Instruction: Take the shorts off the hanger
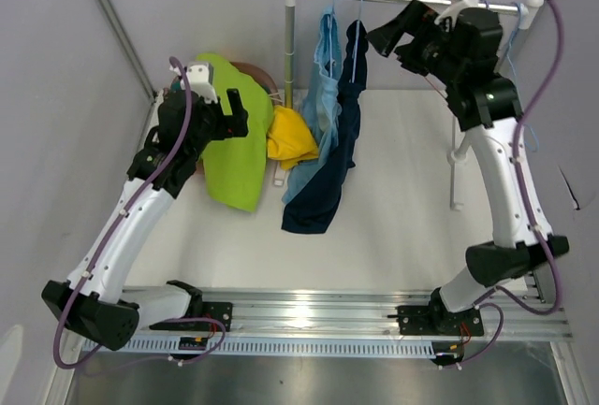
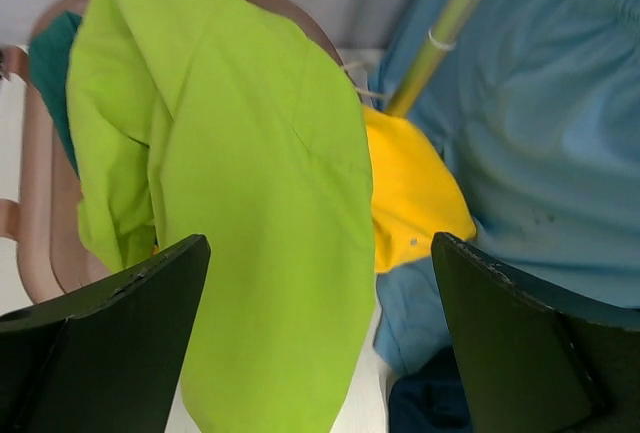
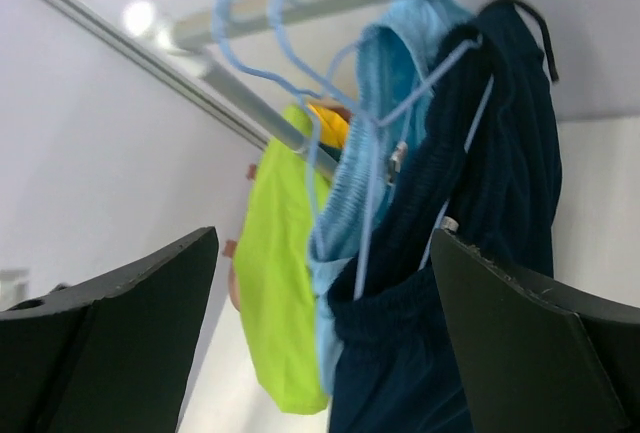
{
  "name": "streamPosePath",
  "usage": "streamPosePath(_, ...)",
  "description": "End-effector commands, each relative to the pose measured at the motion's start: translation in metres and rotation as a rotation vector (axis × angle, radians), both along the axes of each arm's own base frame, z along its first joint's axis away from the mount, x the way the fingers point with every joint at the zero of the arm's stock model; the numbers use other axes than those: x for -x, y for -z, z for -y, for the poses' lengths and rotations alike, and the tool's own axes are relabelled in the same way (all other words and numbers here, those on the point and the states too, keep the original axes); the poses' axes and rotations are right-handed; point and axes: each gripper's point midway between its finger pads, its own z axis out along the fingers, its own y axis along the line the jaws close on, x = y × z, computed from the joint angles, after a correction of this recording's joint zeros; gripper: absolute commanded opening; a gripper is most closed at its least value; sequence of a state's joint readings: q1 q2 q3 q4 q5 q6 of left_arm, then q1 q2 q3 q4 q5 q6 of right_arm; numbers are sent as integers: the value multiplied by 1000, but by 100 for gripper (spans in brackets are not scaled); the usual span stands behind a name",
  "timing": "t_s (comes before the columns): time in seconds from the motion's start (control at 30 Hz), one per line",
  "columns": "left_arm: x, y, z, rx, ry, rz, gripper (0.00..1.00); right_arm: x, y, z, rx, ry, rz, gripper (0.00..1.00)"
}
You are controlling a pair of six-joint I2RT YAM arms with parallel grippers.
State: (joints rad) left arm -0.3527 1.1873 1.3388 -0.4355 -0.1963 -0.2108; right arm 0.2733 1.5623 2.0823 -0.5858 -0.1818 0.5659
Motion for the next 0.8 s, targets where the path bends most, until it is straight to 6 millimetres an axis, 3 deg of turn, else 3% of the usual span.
streamPosePath(0.0, 21, -23, 7, 69, 58, 74, 99, -22, 3, -7, 7, 21, 1, 94)
streamPosePath(0.27, 39, -25, 7, 74, 99, 101, 99, -63, 41, -21, 5, 33, -67, 89)
streamPosePath(0.53, 39, -16, 5, 43, 97, 92, 99, -75, 55, -51, 8, 4, -86, 87)
streamPosePath(0.7, 39, -12, 5, 42, 102, 92, 99, -85, 67, -68, 18, -12, -106, 67)
streamPosePath(0.77, 39, -6, 5, 36, 103, 81, 99, -86, 67, -71, 23, -13, -108, 54)
